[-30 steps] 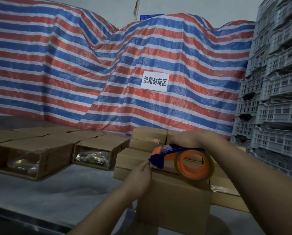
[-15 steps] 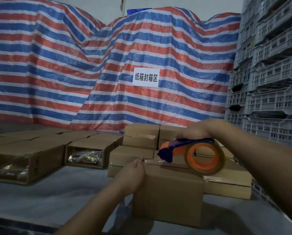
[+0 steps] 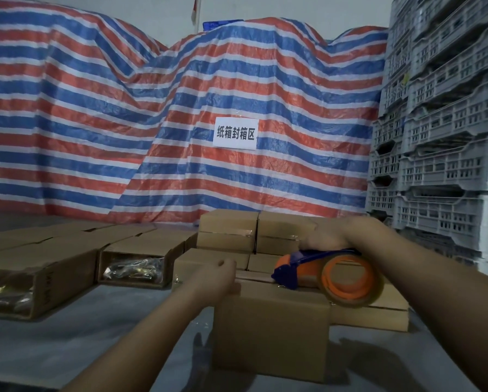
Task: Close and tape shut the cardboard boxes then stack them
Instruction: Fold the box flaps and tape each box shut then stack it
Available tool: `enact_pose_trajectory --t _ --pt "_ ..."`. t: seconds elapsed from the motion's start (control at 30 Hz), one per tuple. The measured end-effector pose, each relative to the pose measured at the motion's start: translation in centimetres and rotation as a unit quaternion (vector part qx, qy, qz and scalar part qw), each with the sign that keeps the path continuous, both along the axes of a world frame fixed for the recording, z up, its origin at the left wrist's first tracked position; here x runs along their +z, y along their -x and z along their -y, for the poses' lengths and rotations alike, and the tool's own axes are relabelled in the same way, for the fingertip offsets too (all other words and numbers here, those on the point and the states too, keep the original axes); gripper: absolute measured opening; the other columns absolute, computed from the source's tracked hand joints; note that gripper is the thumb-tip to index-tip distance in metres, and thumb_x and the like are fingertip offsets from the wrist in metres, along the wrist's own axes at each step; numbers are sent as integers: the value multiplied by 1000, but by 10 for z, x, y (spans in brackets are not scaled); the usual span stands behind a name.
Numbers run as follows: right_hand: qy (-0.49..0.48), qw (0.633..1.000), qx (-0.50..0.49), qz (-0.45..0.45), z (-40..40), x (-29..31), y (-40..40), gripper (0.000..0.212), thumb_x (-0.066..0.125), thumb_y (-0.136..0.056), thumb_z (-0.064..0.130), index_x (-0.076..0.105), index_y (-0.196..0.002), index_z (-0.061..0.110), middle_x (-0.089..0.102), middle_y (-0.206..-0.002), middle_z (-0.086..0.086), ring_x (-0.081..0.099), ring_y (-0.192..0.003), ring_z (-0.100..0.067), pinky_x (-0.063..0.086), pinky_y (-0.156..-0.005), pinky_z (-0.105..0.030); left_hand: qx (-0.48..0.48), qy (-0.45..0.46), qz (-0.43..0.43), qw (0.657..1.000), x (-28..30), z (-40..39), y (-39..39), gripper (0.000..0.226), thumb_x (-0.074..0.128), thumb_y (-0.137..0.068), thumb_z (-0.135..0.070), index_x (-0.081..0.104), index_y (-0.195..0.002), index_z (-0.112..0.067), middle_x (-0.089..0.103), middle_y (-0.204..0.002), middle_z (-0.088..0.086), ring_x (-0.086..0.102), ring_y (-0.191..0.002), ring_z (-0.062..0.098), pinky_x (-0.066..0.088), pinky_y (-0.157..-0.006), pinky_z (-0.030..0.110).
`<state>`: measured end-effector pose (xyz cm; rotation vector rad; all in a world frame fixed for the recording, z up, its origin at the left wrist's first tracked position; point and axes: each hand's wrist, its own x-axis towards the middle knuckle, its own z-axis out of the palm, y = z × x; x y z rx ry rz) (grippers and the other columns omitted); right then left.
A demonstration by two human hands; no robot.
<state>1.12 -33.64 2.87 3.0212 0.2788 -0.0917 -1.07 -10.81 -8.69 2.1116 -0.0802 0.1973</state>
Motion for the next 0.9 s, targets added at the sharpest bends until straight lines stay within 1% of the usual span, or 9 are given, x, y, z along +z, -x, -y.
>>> enact_pose_trajectory --t 0.07,0.13,0.23,0.3,0.43,0.53,0.67,0.8,0.9 --pt "2 1000 8 0 1 -1 0 24 43 -103 48 57 -91 34 63 -88 6 60 -77 -8 41 -67 -25 5 -32 36 999 6 6 -7 42 36 -104 -37 54 -132 -10 60 -124 12 56 -104 19 43 -92 30" --pt "-2 1000 11 -1 4 -1 -1 23 42 -104 48 57 -93 34 64 -89 5 61 -79 -9 43 -70 -26 -14 -54 17 998 9 13 -9 44 41 -104 -34 45 -143 -12 61 -119 9 58 -99 13 48 -81 18" --pt "-59 998 15 8 10 -4 -4 24 44 -102 48 59 -98 30 66 -89 3 61 -76 -10 47 -73 -27 -31 -80 -21 996 5 15 -14 33 44 -104 -33 58 -126 -13 61 -91 -1 56 -77 6 44 -60 18" --pt "-110 994 -4 5 15 -6 -3 31 43 -102 52 61 -98 27 67 -86 1 61 -73 -10 47 -72 -27 -22 -88 -19 996 2 14 -17 26 46 -103 -33 59 -118 -16 60 -91 -2 55 -78 7 38 -59 19" --pt "-92 996 16 12 31 -1 6 41 35 -105 52 64 -99 24 68 -89 -4 60 -76 -10 48 -75 -28 -4 -92 -13 996 0 14 -19 24 47 -102 -34 61 -115 -19 59 -86 -4 54 -75 6 36 -56 20" --pt "-72 997 -3 18 53 1 14 43 33 -106 53 66 -98 27 65 -84 6 60 -76 -7 39 -68 -24 0 -97 -12 995 0 14 -21 30 47 -102 -35 60 -122 -18 58 -83 -6 53 -73 4 35 -55 20" --pt "-112 992 -59 6 81 -4 15 46 38 -102 60 66 -82 29 66 -70 9 62 -63 -1 43 -72 -28 4 -93 -17 995 -1 15 -21 38 46 -102 -35 54 -133 -15 56 -83 -7 51 -72 3 33 -54 18" --pt "-67 996 -65 6 87 -22 11 48 35 -99 64 67 -89 30 65 -87 5 63 -84 -10 42 -77 -32 5 -90 -20 996 0 17 -21 42 46 -102 -35 50 -138 -14 58 -86 -4 53 -74 4 34 -55 18" --pt "-92 994 -57 -2 88 -31 13 44 32 -105 55 65 -91 29 66 -86 5 61 -81 -8 39 -68 -27 25 -172 21 985 9 17 -14 31 52 -99 -36 58 -122 -17 60 -86 -4 57 -74 6 40 -57 19"
